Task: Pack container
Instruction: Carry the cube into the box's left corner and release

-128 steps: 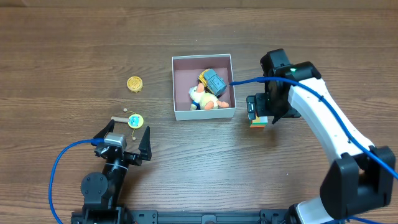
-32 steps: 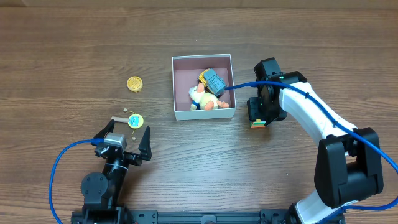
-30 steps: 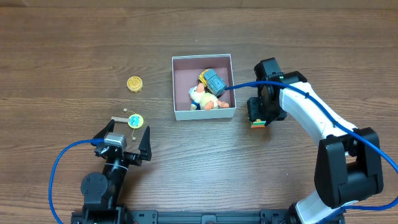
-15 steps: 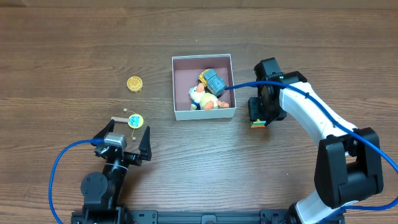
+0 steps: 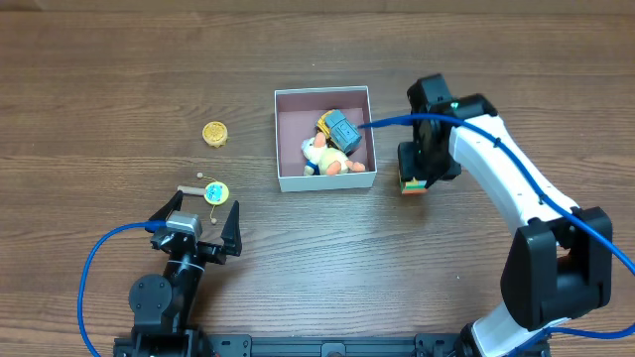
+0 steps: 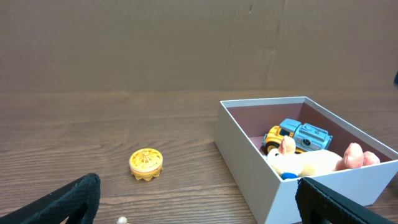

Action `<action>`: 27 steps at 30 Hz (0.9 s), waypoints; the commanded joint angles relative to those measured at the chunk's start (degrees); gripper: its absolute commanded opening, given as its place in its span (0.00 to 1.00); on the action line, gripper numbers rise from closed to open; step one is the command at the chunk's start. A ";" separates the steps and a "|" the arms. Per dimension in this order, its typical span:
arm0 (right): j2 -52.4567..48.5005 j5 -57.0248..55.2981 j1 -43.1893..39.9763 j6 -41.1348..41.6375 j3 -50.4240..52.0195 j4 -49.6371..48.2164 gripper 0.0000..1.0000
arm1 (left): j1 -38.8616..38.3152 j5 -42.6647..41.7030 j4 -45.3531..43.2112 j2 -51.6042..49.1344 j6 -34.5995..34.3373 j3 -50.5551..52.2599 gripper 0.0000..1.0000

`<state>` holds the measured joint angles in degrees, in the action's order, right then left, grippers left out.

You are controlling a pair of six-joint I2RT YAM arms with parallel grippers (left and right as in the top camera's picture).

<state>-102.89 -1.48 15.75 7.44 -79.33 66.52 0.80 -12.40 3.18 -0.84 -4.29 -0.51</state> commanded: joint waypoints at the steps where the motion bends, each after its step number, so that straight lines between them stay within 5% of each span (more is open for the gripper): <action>1: 0.11 0.04 -0.04 0.02 -8.37 3.67 0.49 | 0.26 -0.04 -0.07 0.52 -0.42 0.24 1.00; 12: 0.11 5.05 2.12 0.24 -29.68 11.47 0.50 | 0.26 -0.04 -0.04 0.52 -0.42 0.24 1.00; 27: -0.96 6.08 15.87 5.49 -30.16 -3.65 0.50 | 0.26 -0.04 -0.04 0.52 -0.44 0.24 1.00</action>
<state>-103.37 4.45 30.57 11.33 -107.98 64.62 0.80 -12.40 3.18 -0.84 -4.29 -0.51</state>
